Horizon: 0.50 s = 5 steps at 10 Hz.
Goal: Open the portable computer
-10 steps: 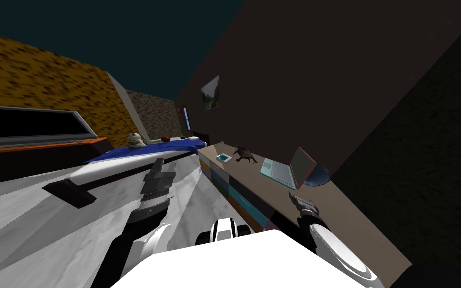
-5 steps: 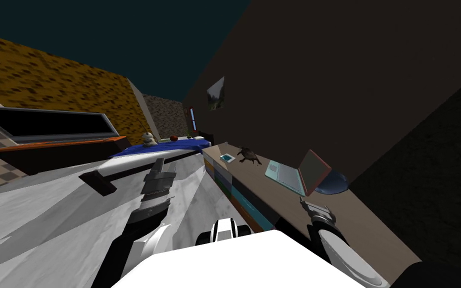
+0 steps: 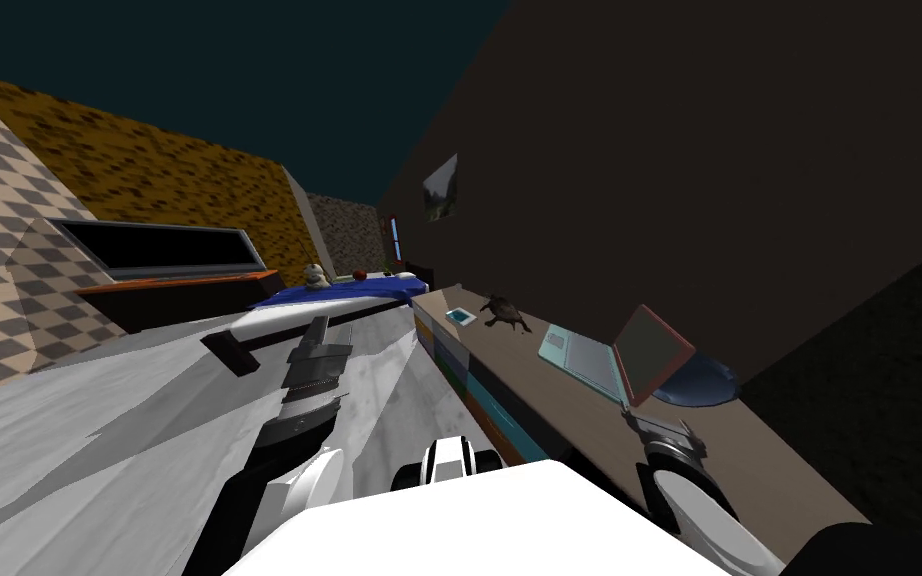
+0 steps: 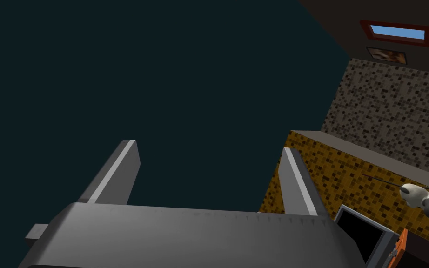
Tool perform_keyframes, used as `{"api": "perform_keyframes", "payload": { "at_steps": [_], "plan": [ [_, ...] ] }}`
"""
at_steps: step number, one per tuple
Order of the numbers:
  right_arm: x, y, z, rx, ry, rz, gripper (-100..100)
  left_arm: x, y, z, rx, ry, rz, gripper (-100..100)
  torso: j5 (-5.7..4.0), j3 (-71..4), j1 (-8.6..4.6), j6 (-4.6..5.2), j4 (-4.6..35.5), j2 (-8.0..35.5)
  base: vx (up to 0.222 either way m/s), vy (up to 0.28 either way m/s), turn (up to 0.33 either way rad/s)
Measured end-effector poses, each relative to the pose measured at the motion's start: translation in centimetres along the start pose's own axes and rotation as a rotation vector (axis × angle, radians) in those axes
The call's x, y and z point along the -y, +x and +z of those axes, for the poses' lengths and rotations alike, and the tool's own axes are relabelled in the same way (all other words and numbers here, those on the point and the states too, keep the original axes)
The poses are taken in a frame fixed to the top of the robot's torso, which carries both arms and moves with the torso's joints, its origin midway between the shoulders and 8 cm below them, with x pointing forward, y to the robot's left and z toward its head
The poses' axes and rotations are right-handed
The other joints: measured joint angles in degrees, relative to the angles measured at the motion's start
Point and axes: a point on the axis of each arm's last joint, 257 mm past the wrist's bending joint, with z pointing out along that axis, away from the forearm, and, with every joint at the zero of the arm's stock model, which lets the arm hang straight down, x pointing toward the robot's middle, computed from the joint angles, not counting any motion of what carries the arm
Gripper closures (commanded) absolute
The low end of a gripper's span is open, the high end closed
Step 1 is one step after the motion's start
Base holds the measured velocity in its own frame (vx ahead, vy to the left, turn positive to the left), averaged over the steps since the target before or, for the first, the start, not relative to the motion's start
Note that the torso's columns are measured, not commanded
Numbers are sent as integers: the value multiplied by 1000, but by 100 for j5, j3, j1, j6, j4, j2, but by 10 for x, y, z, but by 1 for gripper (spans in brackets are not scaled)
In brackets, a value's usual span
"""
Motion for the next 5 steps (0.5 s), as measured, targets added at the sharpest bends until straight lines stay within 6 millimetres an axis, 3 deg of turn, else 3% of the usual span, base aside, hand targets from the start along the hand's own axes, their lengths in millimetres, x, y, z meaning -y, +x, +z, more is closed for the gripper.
{"api": "perform_keyframes", "payload": {
  "at_steps": [5],
  "plan": [
    [54, -8, 12, 59, 94, -182, -100, 0, 0, 0, 0, 0, 0, 0, 0, 1, 1, 2, 0, 2, 10, -10, 102]
  ]
}}
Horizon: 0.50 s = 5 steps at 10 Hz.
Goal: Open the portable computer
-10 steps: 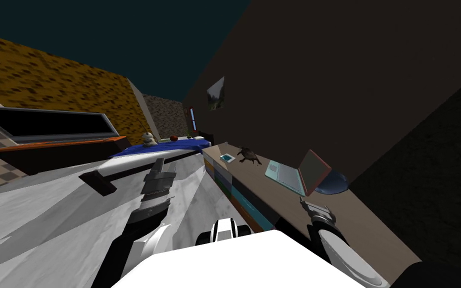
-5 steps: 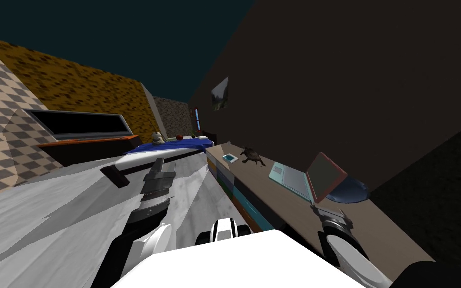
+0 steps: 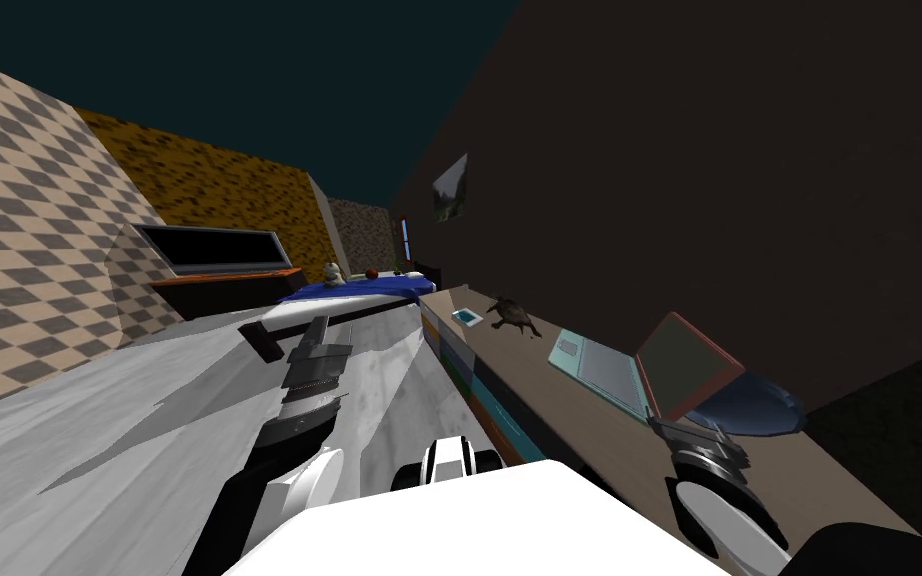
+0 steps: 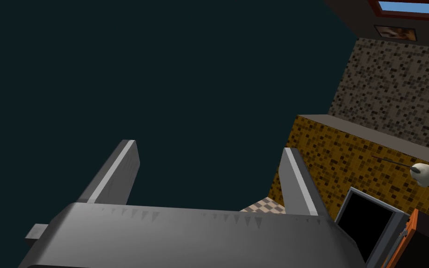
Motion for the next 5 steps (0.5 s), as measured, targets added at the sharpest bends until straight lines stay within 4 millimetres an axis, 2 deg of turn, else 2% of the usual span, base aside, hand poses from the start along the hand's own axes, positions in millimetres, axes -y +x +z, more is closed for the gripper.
{"api": "perform_keyframes", "payload": {
  "at_steps": [3, 4, 5],
  "plan": [
    [11, 0, 5, 16, 17, -38, -100, 0, 0, 0, 0, 0, 0, 0, -1, 0, 0, 0, 0, -1, 1, -2, 28],
    [11, 0, 5, 16, 17, -38, 100, 0, 0, 0, 0, 0, 0, 0, 0, -1, 0, -1, 0, -1, 0, 0, 0],
    [10, 0, 5, 16, 17, -38, 100, 0, 0, 0, 0, 0, 0, 0, 0, -1, -1, 0, 0, -1, 105, 34, 31]
  ]
}}
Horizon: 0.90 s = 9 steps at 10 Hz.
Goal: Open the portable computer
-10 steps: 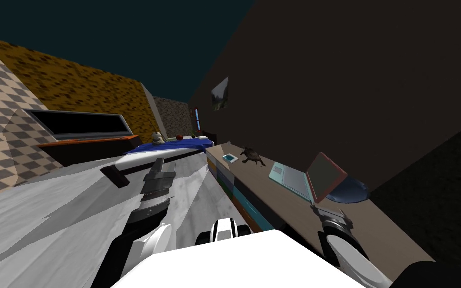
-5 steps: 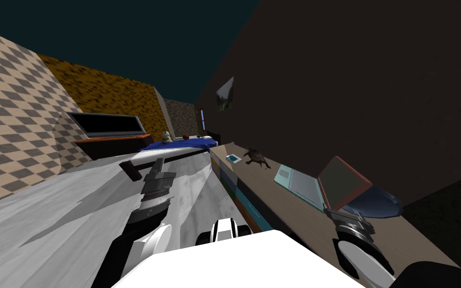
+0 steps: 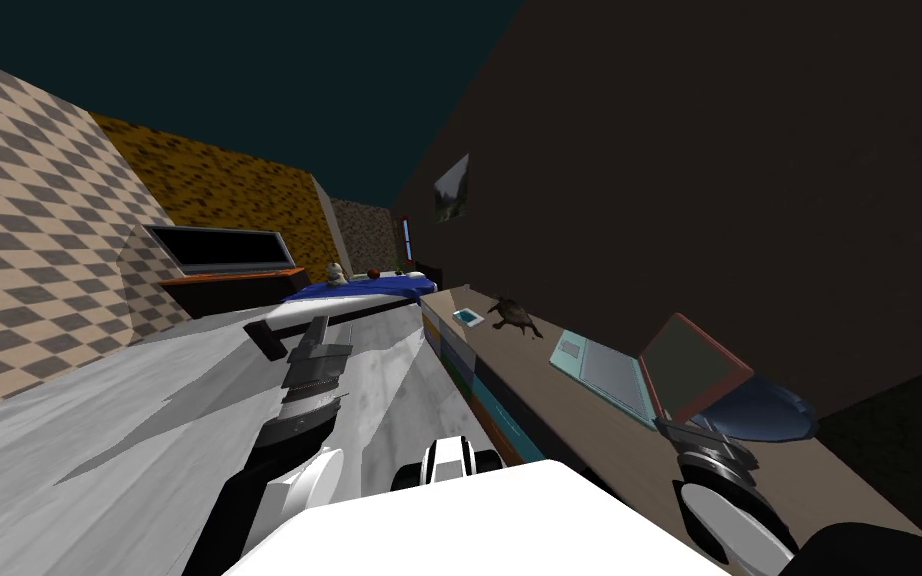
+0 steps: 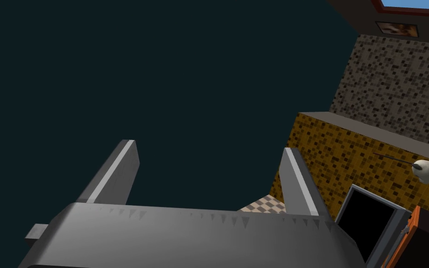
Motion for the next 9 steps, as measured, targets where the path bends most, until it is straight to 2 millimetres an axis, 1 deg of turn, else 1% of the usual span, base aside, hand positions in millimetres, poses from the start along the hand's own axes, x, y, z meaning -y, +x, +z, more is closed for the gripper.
{"api": "perform_keyframes", "payload": {
  "at_steps": [1, 2, 4, 6, 7, 8, 9],
  "plan": [
    [4, 3, -1, 4, 2, -36, 100, 0, 0, 0, 0, 0, 0, 0, 1, -28, 0, 13, -35, -41, 128, 67, 8],
    [13, 7, -3, 6, 7, -85, 100, 0, 0, 0, 0, 0, 0, 0, -13, -32, -3, 17, -33, -49, 95, 52, -28],
    [21, 16, -6, 2, 12, -165, 100, 0, 0, 0, 0, 0, 0, 0, -25, -1, -31, 0, -10, -7, 109, 40, 3],
    [33, 28, -11, 1, 12, -276, 100, 0, 0, 0, 0, 0, 0, 0, -20, -6, -23, -3, -12, -14, 117, 49, 2],
    [38, 32, -15, -1, 12, -321, 100, 0, 0, 0, 0, 0, 0, 0, -11, -4, -14, -2, -7, -7, 48, 16, -10],
    [38, 33, -15, -2, 12, -328, 100, 0, 0, 0, 0, 0, 0, 0, -6, 6, -15, -7, 1, 11, 63, 6, 48],
    [40, 40, -19, -5, 14, -372, 100, 0, 0, 0, 0, 0, 0, 0, -5, 6, -10, 1, 1, 7, 105, 9, 46]
  ]
}}
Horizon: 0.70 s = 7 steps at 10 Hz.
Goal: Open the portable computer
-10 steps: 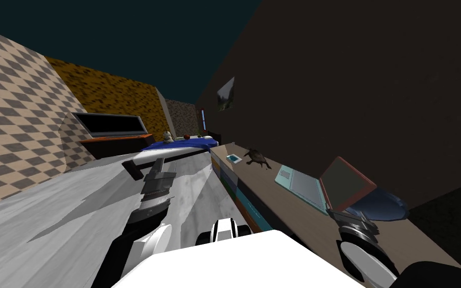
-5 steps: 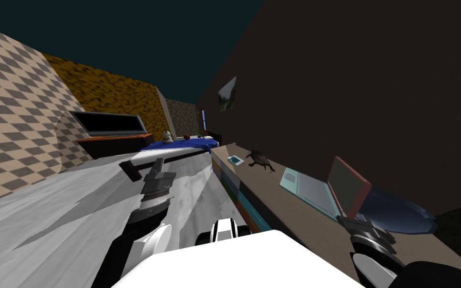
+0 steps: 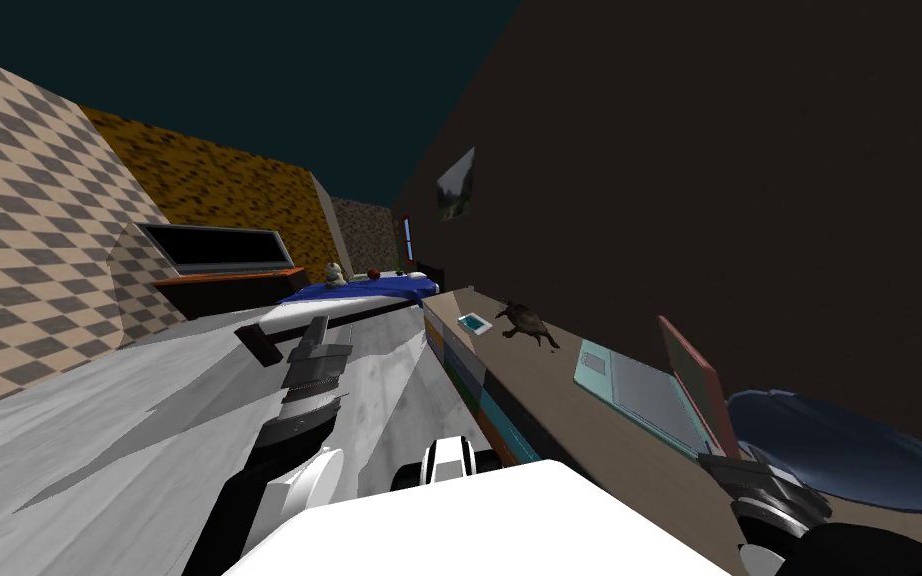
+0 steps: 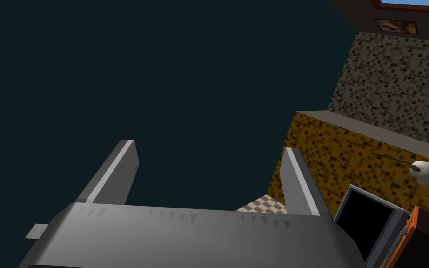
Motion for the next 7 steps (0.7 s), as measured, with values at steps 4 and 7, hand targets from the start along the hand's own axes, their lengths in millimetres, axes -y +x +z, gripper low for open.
{"api": "perform_keyframes", "payload": {
  "at_steps": [4, 7],
  "plan": [
    [4, 29, -20, -16, 8, -197, 100, 0, 0, 0, 0, 0, 0, 0, 16, -8, 25, -3, -1, -6, 87, 9, 29],
    [6, 47, -32, -23, 9, -334, 100, 0, 0, 0, 0, 0, 0, 0, 17, -8, 23, -4, 0, -7, 78, 15, 29]
  ]
}}
